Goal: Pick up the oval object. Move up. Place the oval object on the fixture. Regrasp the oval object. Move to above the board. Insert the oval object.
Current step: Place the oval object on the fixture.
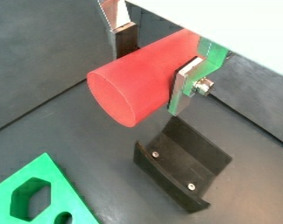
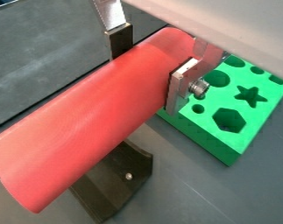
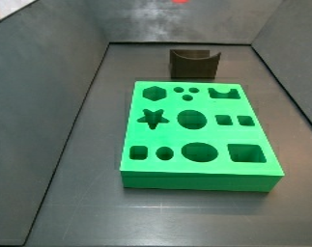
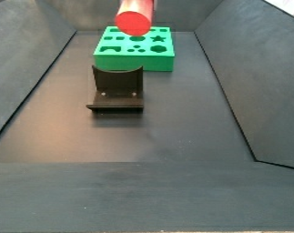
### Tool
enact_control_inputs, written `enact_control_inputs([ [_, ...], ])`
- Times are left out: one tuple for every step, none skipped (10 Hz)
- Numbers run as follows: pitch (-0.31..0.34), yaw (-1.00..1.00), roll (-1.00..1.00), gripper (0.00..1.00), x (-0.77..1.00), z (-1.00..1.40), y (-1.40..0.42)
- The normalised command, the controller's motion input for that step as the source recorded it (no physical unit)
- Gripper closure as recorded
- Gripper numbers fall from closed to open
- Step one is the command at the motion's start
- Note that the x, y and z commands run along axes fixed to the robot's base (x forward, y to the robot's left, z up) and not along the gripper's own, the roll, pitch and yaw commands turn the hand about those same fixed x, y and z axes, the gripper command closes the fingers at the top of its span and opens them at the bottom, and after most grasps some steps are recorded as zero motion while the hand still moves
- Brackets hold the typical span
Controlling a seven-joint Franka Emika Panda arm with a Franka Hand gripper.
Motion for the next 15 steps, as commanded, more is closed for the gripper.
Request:
enact_control_inputs([
  [0.153,0.03,-0.06,1.0,0.32,0.01,-0.01],
  [0.153,0.03,-0.06,1.0,0.27,0.01,-0.01],
  [0.094,0.03,-1.0,1.0,0.57,-0.4,-0.06],
  [0.092,0.02,-1.0,1.0,0.5,-0.38,-0.04],
  [0.088,0.01,-1.0,1.0,0.45,-0.27,0.02],
  [0.09,0.0,-1.0,1.0,0.37,-0.15,0.02],
  [0.11,0.0,-1.0,1.0,0.23,-0.06,0.02],
  [0.125,-0.01,-1.0,1.0,0.15,-0.03,0.03],
  [0.13,-0.02,-1.0,1.0,0.09,-0.03,0.04],
  [0.131,-0.03,-1.0,1.0,0.07,-0.02,0.04],
  [0.139,-0.05,-1.0,1.0,0.07,-0.02,0.04],
  [0.151,-0.06,-1.0,1.0,0.08,-0.02,0.04],
  [0.16,-0.08,-1.0,1.0,0.09,-0.02,0.04],
  [0.17,-0.1,-1.0,1.0,0.09,-0.02,0.04],
  [0.18,-0.13,-1.0,1.0,0.09,-0.02,0.05],
])
